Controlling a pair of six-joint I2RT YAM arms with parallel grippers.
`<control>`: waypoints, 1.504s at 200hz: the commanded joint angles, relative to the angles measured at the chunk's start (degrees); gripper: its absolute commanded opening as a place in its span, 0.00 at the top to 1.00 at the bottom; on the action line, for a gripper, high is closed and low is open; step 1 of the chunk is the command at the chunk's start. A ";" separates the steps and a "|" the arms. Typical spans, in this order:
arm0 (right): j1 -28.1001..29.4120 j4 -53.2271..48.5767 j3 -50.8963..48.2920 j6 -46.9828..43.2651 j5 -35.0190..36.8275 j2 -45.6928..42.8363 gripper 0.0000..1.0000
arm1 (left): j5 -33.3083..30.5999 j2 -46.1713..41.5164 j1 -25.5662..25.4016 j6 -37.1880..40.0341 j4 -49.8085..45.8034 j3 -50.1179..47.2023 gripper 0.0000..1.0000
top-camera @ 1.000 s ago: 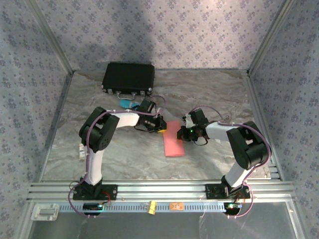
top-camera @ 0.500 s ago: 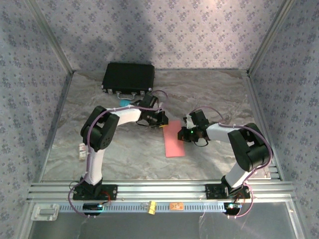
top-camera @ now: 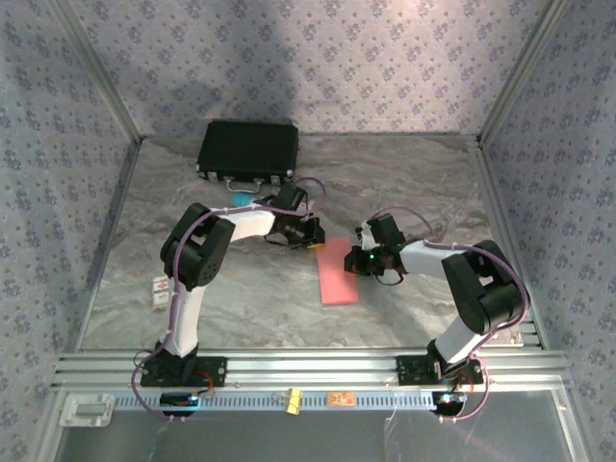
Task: Fold a paper plane with a square sheet of paper (pick it up from the middle)
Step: First fold the square sheet of paper in half at the center of the table.
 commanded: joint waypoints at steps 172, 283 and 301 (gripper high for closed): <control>-0.26 -7.67 -2.95 -0.21 3.53 1.92 1.00 | -11.44 0.80 2.36 -3.02 -0.41 0.45 0.89; -0.36 -7.48 -2.79 -0.34 3.41 1.26 1.00 | -10.14 0.87 0.47 -3.16 -10.26 9.28 0.90; -0.28 -7.19 -2.68 -0.20 3.08 1.71 1.00 | -11.16 -1.80 -0.54 -2.83 -11.20 10.25 0.89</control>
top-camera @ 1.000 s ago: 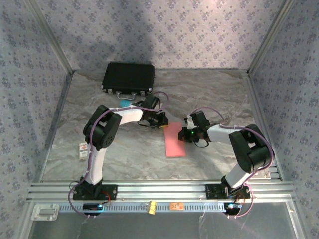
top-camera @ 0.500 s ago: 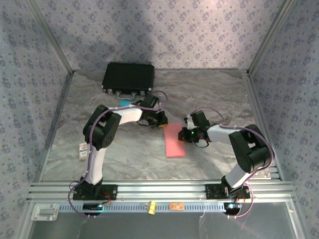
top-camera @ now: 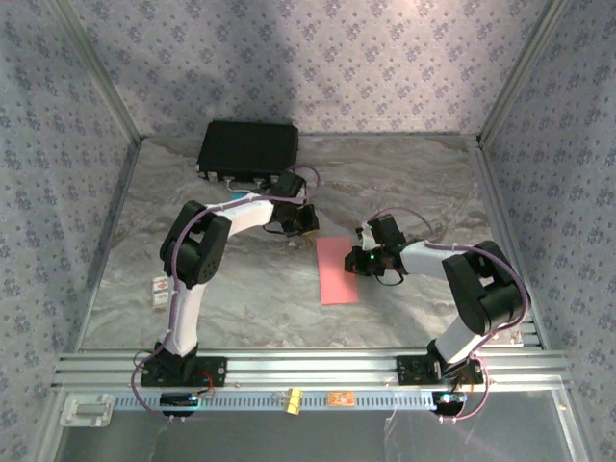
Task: Fold a paper plane with a square sheet of paper (pick it up from the middle)
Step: First fold the square sheet of paper in half at the center of the table, then fold the triangle a second time at the center of the table.
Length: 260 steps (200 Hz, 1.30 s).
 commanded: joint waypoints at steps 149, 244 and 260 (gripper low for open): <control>-7.38 -17.52 -4.93 6.50 4.27 -29.92 0.70 | 4.32 -14.72 -6.36 0.57 10.75 -13.75 0.88; -6.53 -13.80 -13.03 13.44 -1.48 -34.60 0.65 | 6.23 -6.25 -5.13 1.42 11.36 -10.56 0.88; -6.25 -13.71 -12.36 12.49 -2.32 -33.19 0.65 | 6.40 -5.32 -4.64 1.02 12.86 -11.74 0.88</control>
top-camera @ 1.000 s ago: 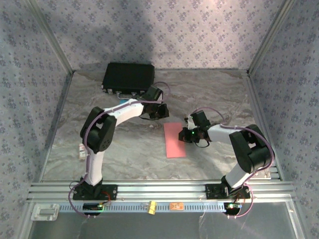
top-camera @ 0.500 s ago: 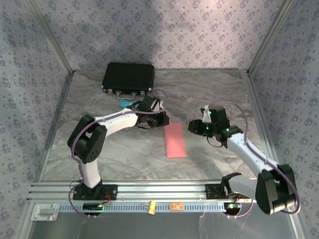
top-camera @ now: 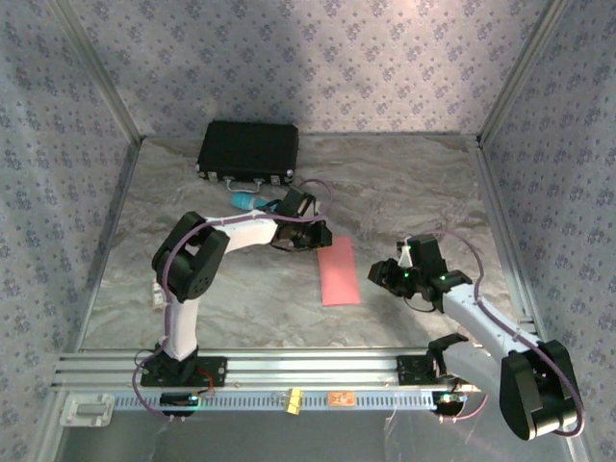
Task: Fold a paper plane with a square sheet of paper (pick it up from the middle)
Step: Fold the triangle a second time at the center of the table.
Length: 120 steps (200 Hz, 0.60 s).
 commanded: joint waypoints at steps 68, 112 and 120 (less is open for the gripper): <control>4.08 -1.04 5.39 -4.28 -5.78 14.06 0.53 | 0.68 3.65 1.22 -2.80 7.26 -5.00 0.90; 3.72 1.77 5.80 -4.09 -9.62 18.64 0.51 | 1.10 3.54 1.29 -2.11 7.77 -6.00 0.90; 3.68 2.52 5.84 -4.01 -10.50 18.94 0.51 | 1.33 3.67 1.30 -2.01 7.92 -5.93 0.90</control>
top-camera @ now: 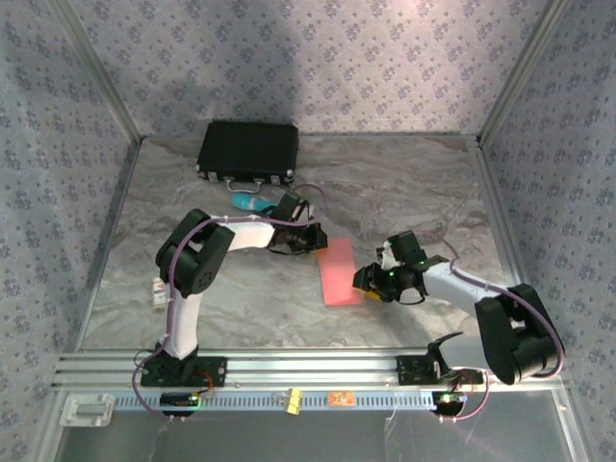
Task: Fold a paper plane with a square sheet of paper (pick it up from the middle)
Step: Fold the triangle a second time at the center of the table.
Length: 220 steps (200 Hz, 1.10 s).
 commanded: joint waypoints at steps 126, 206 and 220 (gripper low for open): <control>-4.59 13.33 4.68 -1.85 -16.15 10.12 0.56 | 1.39 2.25 -0.26 1.63 -1.10 0.50 0.89; -6.79 15.22 5.11 -2.88 -20.21 14.03 0.62 | 2.03 2.26 -0.49 1.16 -0.14 0.54 0.89; -6.89 15.57 5.14 -2.88 -19.96 14.82 0.65 | 2.34 2.14 -0.66 1.22 -0.13 0.93 0.88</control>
